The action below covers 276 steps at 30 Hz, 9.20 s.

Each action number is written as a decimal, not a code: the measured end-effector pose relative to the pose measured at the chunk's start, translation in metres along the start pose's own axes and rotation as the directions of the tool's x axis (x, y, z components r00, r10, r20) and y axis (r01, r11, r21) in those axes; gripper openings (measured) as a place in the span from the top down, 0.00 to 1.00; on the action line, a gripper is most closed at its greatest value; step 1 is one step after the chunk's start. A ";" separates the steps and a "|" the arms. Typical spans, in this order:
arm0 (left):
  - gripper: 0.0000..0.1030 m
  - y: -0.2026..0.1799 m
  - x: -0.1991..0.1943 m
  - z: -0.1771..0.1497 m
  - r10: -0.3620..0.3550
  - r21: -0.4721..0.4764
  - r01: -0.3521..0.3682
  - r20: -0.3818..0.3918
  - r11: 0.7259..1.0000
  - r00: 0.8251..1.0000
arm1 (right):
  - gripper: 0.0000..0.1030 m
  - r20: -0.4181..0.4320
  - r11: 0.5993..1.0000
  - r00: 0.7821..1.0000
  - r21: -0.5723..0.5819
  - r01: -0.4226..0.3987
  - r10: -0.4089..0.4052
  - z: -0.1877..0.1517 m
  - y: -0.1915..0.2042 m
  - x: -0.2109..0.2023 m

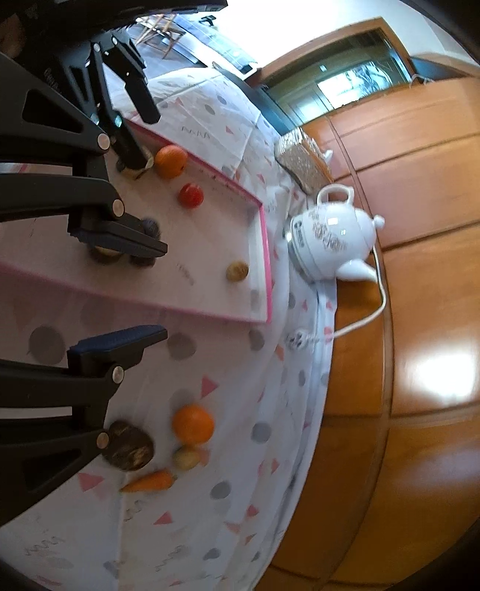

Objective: Organize fruits
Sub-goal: 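Grasp the orange carrot with the right gripper while the left moves toward the dark brown item, then grasp the dark brown round item with the left gripper while the right holds the carrot, then carry the dark brown item toward the tray with the left gripper while the right carries the carrot there, then open both grippers to release the dark item and carrot in the tray, then move both open grippers back toward the orange and the yellow potato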

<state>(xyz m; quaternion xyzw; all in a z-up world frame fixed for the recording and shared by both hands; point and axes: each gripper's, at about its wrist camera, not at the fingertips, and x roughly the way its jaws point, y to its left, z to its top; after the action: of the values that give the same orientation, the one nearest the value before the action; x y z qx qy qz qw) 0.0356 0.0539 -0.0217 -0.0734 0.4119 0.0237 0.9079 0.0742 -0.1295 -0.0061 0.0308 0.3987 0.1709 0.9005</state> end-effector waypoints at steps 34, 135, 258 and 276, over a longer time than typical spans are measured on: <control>0.27 -0.072 -0.003 -0.001 -0.149 0.166 0.149 -0.017 0.975 0.989 | 0.69 -0.050 0.952 0.972 0.198 0.235 -0.230 -0.034 -0.131 -0.019; 0.56 -0.156 0.019 0.008 -0.280 0.217 0.290 -0.076 0.932 0.957 | 0.81 -0.085 0.937 0.955 0.187 0.295 -0.284 -0.047 -0.180 0.011; 0.29 -0.007 -0.011 -0.002 -0.032 -0.029 0.034 0.055 0.999 0.998 | 0.66 0.004 0.997 0.998 -0.029 0.069 -0.069 -0.015 0.013 0.008; 0.29 -0.053 -0.006 -0.017 -0.070 0.117 0.068 0.017 0.991 0.997 | 0.66 -0.017 0.947 0.966 0.193 0.257 -0.258 -0.047 -0.091 -0.015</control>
<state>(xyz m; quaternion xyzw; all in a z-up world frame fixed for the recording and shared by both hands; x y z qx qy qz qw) 0.0248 -0.0014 -0.0222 -0.0341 0.4002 -0.0311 0.9153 0.0558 -0.2237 -0.0451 0.0665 0.4101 0.0122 0.9095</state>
